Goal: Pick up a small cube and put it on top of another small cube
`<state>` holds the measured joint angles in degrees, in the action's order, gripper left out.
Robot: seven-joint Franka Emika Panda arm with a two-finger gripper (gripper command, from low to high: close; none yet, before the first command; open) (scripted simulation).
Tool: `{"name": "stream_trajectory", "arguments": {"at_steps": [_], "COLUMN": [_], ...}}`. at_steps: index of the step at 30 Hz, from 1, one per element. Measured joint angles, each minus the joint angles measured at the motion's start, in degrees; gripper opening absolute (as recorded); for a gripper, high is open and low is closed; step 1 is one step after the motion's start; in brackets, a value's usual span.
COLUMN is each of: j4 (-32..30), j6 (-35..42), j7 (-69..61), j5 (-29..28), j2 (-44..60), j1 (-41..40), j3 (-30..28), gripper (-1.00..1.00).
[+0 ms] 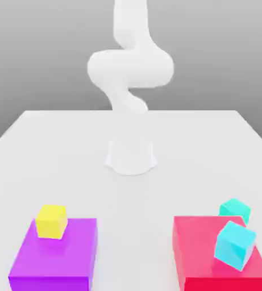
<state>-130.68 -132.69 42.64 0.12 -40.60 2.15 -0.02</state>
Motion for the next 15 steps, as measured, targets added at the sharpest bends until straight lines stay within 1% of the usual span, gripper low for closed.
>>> {"name": "stream_trajectory", "arguments": {"at_steps": [7,15], "j4": [3.1,6.7], "j6": [-2.6,-5.4], "j7": [-9.3,-19.4], "j5": [0.7,1.0], "j2": [14.9,31.5], "j1": [5.5,10.0], "j3": [0.5,2.8], "gripper": [0.00,0.00]}}
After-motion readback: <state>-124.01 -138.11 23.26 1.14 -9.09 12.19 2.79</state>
